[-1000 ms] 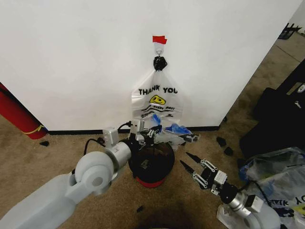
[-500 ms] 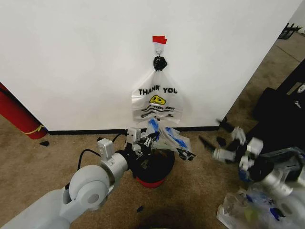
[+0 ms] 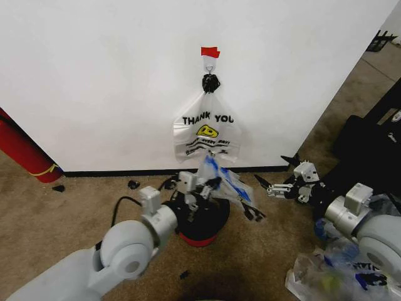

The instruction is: Pick up the garbage bag from the wall and place it over the trash bin.

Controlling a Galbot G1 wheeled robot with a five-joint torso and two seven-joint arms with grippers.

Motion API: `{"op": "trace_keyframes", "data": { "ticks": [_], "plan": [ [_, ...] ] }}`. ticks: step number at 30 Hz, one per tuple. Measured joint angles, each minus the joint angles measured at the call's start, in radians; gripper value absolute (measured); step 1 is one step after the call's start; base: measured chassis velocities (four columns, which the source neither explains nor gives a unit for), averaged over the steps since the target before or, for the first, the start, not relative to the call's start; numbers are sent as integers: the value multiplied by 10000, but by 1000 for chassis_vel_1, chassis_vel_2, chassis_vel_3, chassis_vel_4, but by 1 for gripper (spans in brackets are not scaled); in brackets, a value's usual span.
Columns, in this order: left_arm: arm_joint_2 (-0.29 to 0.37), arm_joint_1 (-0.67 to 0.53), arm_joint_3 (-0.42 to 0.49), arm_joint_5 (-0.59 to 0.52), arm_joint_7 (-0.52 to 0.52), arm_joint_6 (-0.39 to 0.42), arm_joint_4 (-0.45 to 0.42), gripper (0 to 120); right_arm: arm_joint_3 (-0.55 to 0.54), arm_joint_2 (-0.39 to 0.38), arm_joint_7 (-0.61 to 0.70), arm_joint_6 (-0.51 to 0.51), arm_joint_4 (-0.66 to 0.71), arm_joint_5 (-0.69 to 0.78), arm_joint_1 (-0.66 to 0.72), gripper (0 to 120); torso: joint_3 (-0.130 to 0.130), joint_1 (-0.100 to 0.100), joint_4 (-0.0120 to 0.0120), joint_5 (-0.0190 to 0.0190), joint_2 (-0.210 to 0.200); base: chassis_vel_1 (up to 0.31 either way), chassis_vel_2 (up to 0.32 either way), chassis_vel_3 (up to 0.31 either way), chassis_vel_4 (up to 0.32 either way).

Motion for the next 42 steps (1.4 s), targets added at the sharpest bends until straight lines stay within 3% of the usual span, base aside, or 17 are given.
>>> {"op": "trace_keyframes", "data": {
  "ticks": [6, 10, 13, 21, 26, 38, 42],
  "plan": [
    [-145, -135, 228, 45, -44, 1, 61, 0, -1547, -201, -21, -431, -509, 101, 1300, 100, 1, 1, 12, 0, 0, 0, 0, 0, 0],
    [-121, -70, 189, 50, -52, 1, 61, 0, -3199, 318, 103, -765, -914, 55, 2323, 100, 0, 1, 9, 5, 0, 0, 0, 0, 0],
    [-137, -70, 176, 51, -82, 2, 61, 0, -3750, 738, 193, -1018, -1045, 81, 2458, 100, 0, 0, 10, 3, 0, 0, 0, 0, 0],
    [-212, -93, 81, 52, -148, -31, 64, 0, -3458, 1531, 575, -1067, -735, 565, 1673, 100, -1, 0, 7, 0, 0, 0, 0, 0, 0],
    [-231, 39, -61, 52, -166, -44, -14, 0, -3240, 2324, 2697, -2151, -32, 2625, 1422, 100, -1, -1, 9, 0, 0, 0, 0, 0, 0],
    [-160, 286, -266, 75, -171, -45, -140, 0, -3229, 2937, 4663, -3199, 50, 3234, 1382, 100, -1, -1, 8, 0, 0, 0, 0, 0, 0],
    [-150, 277, -272, 75, -174, -45, -147, 0, -3408, 3143, 4940, -3338, 21, 3503, 1489, 84, -1, 0, 9, 1, 0, 0, 0, 0, 0]
  ]
}}
